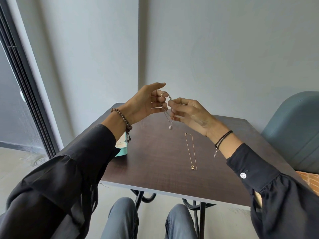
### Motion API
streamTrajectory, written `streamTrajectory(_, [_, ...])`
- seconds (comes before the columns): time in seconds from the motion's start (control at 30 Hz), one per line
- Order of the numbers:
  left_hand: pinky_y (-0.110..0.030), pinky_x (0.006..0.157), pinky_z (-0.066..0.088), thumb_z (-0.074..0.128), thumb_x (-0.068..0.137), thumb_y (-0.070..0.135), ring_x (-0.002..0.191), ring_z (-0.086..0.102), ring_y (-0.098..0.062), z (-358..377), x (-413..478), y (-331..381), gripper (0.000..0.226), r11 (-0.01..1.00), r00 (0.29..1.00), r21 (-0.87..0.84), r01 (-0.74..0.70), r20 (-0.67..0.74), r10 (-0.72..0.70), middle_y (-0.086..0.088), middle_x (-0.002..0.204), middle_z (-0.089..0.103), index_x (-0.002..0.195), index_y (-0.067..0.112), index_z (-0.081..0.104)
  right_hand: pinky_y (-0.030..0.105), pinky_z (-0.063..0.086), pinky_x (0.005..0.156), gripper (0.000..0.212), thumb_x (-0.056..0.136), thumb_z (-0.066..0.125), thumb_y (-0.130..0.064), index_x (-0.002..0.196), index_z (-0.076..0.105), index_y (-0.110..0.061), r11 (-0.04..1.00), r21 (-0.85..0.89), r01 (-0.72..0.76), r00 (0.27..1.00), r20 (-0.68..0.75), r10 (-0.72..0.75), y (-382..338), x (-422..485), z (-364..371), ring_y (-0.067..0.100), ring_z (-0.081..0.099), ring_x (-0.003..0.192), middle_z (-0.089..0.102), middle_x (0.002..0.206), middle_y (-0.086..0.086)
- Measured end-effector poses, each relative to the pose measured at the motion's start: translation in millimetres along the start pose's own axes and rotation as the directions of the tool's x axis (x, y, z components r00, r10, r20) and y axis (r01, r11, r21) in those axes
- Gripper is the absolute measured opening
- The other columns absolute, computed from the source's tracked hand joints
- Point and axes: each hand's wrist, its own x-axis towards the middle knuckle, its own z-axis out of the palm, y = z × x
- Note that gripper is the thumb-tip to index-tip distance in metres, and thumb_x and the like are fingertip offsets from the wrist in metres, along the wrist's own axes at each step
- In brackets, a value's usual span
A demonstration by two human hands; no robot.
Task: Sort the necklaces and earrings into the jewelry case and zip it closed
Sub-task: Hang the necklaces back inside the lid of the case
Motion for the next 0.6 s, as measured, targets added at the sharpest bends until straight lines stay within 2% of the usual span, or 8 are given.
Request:
streamTrajectory(0.1, [-0.037, 0.086, 0.056, 0.063, 0.096, 0.032, 0.065, 0.058, -0.018, 1, -1, -3, 0.033, 0.999, 1.0, -0.038, -0.005, 0.016, 0.006, -0.002, 0.07, 0.055, 0.071, 0.011, 0.066, 0.033, 0.045, 0.083, 0.016, 0.096, 0.069, -0.021, 0.081, 0.066, -0.017, 1.0, -0.021, 0.002, 1.0, 0.018, -0.002, 3, 2, 1, 0.016, 0.059, 0.075, 0.056, 0.077, 0.002])
streamTrajectory(0.2, [-0.032, 0.077, 0.056, 0.064, 0.095, 0.034, 0.063, 0.054, -0.015, 4, -2, -5, 0.03, 1.0, 1.0, -0.022, -0.016, 0.01, 0.016, 0.0, 0.07, 0.055, 0.074, 0.011, 0.065, 0.033, 0.045, 0.081, 0.025, 0.097, 0.068, -0.023, 0.074, 0.06, -0.015, 1.0, -0.018, 0.012, 0.999, 0.047, -0.011, 7, 2, 5, 0.018, 0.06, 0.078, 0.059, 0.077, 0.003])
streamTrajectory(0.27, [-0.027, 0.068, 0.05, 0.066, 0.094, 0.034, 0.06, 0.049, -0.012, 4, 0, -7, 0.026, 0.999, 1.0, 0.025, -0.027, -0.006, 0.027, 0.003, 0.07, 0.053, 0.076, 0.015, 0.064, 0.031, 0.046, 0.081, 0.026, 0.096, 0.068, -0.021, 0.073, 0.057, -0.013, 1.0, 0.01, 0.017, 0.999, 0.035, -0.018, 8, 2, 7, 0.02, 0.063, 0.082, 0.062, 0.079, 0.005])
streamTrajectory(0.33, [-0.026, 0.065, 0.045, 0.068, 0.092, 0.033, 0.056, 0.042, -0.012, 2, 2, -9, 0.024, 0.998, 1.0, 0.055, -0.027, -0.014, 0.028, 0.005, 0.069, 0.048, 0.075, 0.018, 0.062, 0.029, 0.045, 0.081, 0.027, 0.095, 0.068, -0.017, 0.072, 0.055, -0.011, 0.996, 0.074, 0.041, 0.999, -0.002, -0.041, 6, 2, 7, 0.018, 0.064, 0.082, 0.064, 0.08, 0.005])
streamTrajectory(0.43, [-0.024, 0.061, 0.048, 0.066, 0.095, 0.033, 0.052, 0.034, -0.012, 2, 0, -12, 0.03, 0.995, 1.0, 0.096, 0.0, 0.01, -0.001, 0.004, 0.064, 0.041, 0.07, 0.019, 0.057, 0.026, 0.048, 0.078, 0.018, 0.092, 0.068, -0.014, 0.081, 0.057, -0.006, 0.978, 0.187, 0.086, 0.995, -0.072, -0.074, 1, 4, 6, 0.015, 0.066, 0.085, 0.066, 0.083, 0.004])
streamTrajectory(0.5, [-0.027, 0.068, 0.052, 0.062, 0.097, 0.037, 0.051, 0.038, -0.013, 4, -2, -14, 0.036, 0.989, 0.999, 0.15, -0.001, 0.032, -0.004, 0.003, 0.063, 0.042, 0.067, 0.018, 0.057, 0.025, 0.05, 0.076, 0.015, 0.091, 0.069, -0.016, 0.081, 0.06, -0.01, 0.965, 0.254, 0.072, 0.995, -0.089, -0.05, -3, 5, 6, 0.015, 0.065, 0.082, 0.065, 0.084, 0.004])
streamTrajectory(0.6, [-0.036, 0.081, 0.055, 0.057, 0.099, 0.046, 0.054, 0.051, -0.016, 6, -2, -19, 0.047, 0.968, 0.999, 0.251, -0.016, 0.042, 0.006, -0.001, 0.062, 0.051, 0.064, 0.015, 0.062, 0.024, 0.042, 0.066, 0.005, 0.091, 0.069, -0.016, 0.088, 0.065, -0.014, 0.949, 0.316, 0.013, 0.997, -0.081, 0.013, -9, 5, 7, 0.011, 0.05, 0.063, 0.058, 0.075, 0.0])
